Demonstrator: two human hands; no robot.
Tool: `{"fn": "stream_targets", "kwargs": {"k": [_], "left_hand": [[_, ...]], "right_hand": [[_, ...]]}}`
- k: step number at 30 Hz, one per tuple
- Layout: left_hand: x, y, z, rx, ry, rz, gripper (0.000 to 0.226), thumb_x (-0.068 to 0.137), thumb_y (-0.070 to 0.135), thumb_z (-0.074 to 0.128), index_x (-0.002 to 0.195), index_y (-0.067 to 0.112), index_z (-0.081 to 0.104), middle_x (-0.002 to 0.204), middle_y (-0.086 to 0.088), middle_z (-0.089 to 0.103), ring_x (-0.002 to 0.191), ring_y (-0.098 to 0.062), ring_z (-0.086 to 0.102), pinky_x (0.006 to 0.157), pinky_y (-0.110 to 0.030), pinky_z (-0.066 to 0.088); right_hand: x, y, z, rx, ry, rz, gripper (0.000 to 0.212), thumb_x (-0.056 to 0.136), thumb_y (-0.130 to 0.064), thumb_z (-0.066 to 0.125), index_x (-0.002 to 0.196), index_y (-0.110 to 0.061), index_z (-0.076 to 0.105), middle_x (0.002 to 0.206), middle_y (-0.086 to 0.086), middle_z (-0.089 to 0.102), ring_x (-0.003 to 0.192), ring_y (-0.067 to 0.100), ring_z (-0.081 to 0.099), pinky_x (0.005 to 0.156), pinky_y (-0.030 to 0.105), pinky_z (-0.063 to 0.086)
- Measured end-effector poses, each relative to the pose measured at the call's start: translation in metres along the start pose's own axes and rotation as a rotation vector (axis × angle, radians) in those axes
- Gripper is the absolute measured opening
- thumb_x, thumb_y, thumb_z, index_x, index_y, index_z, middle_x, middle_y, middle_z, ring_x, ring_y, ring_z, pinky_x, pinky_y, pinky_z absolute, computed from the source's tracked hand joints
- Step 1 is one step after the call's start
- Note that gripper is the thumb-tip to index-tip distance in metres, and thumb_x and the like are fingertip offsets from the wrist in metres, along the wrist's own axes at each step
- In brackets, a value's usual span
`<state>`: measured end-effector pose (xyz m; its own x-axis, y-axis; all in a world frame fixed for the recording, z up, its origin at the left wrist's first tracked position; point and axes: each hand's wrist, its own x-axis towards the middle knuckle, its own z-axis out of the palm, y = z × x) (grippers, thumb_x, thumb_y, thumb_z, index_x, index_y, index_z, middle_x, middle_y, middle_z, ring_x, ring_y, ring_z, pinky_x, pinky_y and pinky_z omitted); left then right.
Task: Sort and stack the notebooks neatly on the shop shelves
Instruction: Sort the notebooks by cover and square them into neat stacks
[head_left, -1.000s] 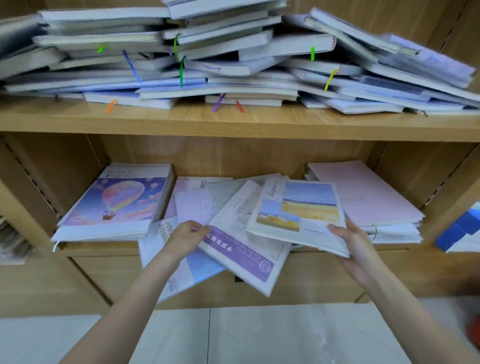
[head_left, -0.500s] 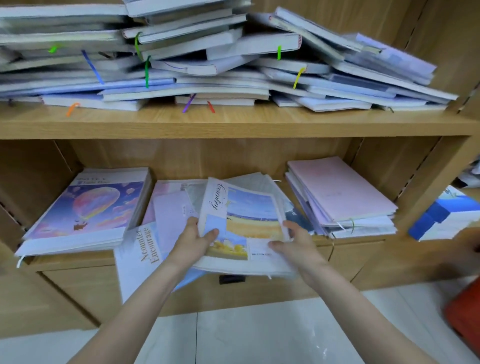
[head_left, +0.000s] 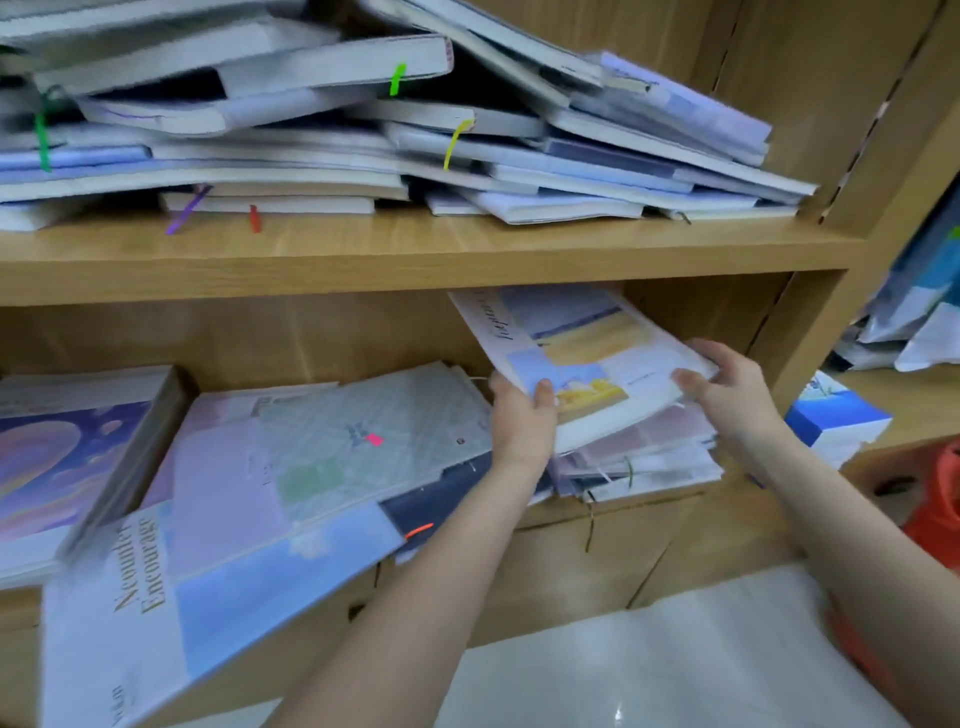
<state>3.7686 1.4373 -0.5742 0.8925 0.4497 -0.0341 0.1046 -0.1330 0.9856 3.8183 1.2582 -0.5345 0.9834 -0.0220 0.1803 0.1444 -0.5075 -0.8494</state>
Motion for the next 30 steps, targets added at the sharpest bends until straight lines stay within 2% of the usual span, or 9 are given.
{"fn": "stream_targets", "kwargs": {"k": [4,6,11,15,18,21,24,27,30], "left_hand": [[0.02,-0.023,0.026,0.499,-0.276,0.0,0.045,0.096,0.028,0.045,0.135,0.008,0.039,0.134,-0.016,0.042,0.121,-0.033,0.044,0.103,-0.042,0.038],[0.016,-0.032,0.027,0.557,-0.372,0.07,0.047,0.096,0.023,0.044,0.14,0.009,0.037,0.135,-0.017,0.042,0.121,-0.032,0.044,0.104,-0.04,0.036],[-0.002,-0.038,-0.021,0.657,-0.234,0.277,0.047,0.096,0.015,0.043,0.142,0.013,0.034,0.143,-0.011,0.036,0.13,-0.027,0.035,0.109,-0.034,0.028],[-0.012,-0.058,-0.105,1.093,-0.082,0.338,0.058,0.093,0.027,0.048,0.145,0.018,0.024,0.149,-0.006,0.027,0.135,-0.025,0.025,0.109,-0.032,0.019],[-0.017,-0.075,-0.171,1.298,-0.081,0.096,0.077,0.087,0.044,0.055,0.146,0.017,0.014,0.151,-0.009,0.019,0.139,-0.026,0.017,0.11,-0.032,0.017],[-0.022,-0.089,-0.222,1.206,-0.081,-0.073,0.084,0.081,0.051,0.061,0.145,0.018,0.018,0.145,-0.013,0.026,0.136,-0.031,0.023,0.109,-0.035,0.023],[-0.022,-0.103,-0.248,1.173,-0.123,-0.002,0.082,0.083,0.05,0.06,0.147,0.02,0.019,0.149,-0.01,0.029,0.137,-0.027,0.025,0.11,-0.033,0.025],[-0.02,-0.103,-0.252,1.292,-0.127,0.144,0.073,0.087,0.051,0.053,0.145,0.017,0.025,0.146,-0.004,0.037,0.132,-0.023,0.035,0.106,-0.028,0.03],[-0.02,-0.097,-0.245,1.511,-0.145,0.262,0.061,0.093,0.048,0.042,0.141,0.015,0.027,0.133,-0.007,0.05,0.115,-0.026,0.053,0.089,-0.03,0.043]], "right_hand": [[0.015,0.026,-0.001,-0.668,-0.16,0.017,0.056,0.093,-0.03,0.054,0.144,-0.021,0.031,0.145,0.015,0.032,0.13,0.037,0.028,0.105,0.046,0.026],[0.005,0.036,0.012,-0.795,-0.221,-0.015,0.047,0.095,-0.029,0.047,0.141,-0.033,0.035,0.15,0.006,0.025,0.135,0.034,0.02,0.109,0.046,0.019],[-0.009,0.037,0.024,-0.779,-0.191,-0.051,0.04,0.096,-0.024,0.042,0.136,-0.026,0.044,0.145,0.005,0.036,0.13,0.034,0.032,0.107,0.047,0.023],[-0.038,0.006,0.053,-0.503,-0.049,-0.35,0.033,0.091,-0.007,0.051,0.123,-0.002,0.055,0.126,0.02,0.051,0.117,0.038,0.044,0.097,0.038,0.034],[-0.067,-0.012,0.099,-0.425,-0.21,-0.554,0.036,0.09,-0.007,0.054,0.125,-0.002,0.052,0.129,0.016,0.048,0.119,0.031,0.046,0.098,0.029,0.032],[-0.075,-0.017,0.15,-0.572,-0.48,-0.629,0.054,0.093,-0.018,0.053,0.141,-0.007,0.032,0.15,0.013,0.026,0.135,0.027,0.031,0.107,0.027,0.025],[-0.068,-0.024,0.184,-0.756,-0.68,-0.597,0.07,0.095,-0.032,0.051,0.149,-0.011,0.012,0.157,0.011,0.003,0.143,0.025,0.014,0.114,0.03,0.017],[-0.058,-0.032,0.202,-0.943,-0.755,-0.755,0.073,0.095,-0.041,0.046,0.149,-0.01,0.007,0.158,0.008,0.004,0.144,0.02,0.01,0.115,0.028,0.01],[-0.047,-0.038,0.207,-1.046,-0.777,-0.81,0.073,0.095,-0.046,0.042,0.149,-0.009,0.01,0.157,0.008,0.011,0.143,0.019,0.015,0.114,0.027,0.012]]}}
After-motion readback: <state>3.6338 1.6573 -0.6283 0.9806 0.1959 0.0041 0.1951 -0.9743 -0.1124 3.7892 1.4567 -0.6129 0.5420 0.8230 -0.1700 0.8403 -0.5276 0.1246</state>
